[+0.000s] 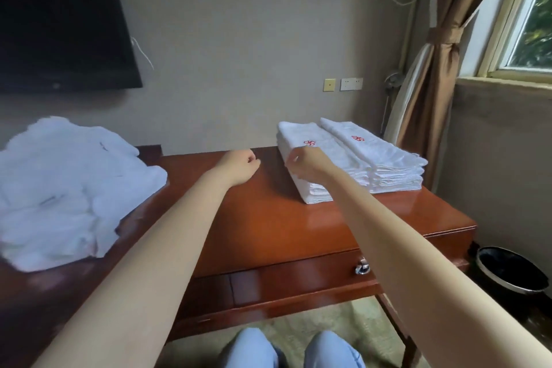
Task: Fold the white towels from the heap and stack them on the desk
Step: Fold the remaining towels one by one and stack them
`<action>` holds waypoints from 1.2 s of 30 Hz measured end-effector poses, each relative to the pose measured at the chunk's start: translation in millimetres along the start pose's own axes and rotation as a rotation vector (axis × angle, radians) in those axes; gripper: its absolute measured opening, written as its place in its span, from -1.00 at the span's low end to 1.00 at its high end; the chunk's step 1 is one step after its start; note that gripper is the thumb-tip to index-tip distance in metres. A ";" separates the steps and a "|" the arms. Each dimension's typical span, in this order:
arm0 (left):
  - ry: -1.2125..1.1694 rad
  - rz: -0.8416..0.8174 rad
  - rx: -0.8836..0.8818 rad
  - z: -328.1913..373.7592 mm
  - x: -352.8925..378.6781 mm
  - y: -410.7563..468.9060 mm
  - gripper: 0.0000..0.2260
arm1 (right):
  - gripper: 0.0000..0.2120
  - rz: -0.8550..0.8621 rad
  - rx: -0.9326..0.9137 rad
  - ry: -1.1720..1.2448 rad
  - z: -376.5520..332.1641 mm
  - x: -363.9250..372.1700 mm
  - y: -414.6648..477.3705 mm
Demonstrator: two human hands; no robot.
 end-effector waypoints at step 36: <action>0.557 0.093 -0.494 -412.0 -154.2 -82.2 -0.21 | -0.73 -0.389 -0.055 0.420 -354.8 320.8 144.3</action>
Point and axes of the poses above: each hand's wrist, its own y-axis towards the middle knuckle, its own x-axis out of the palm, z = x × y, the point moved 6 cm from there along y, towards the middle knuckle, and after that the axes turned 9 degrees about x, right-handed, at the moved point
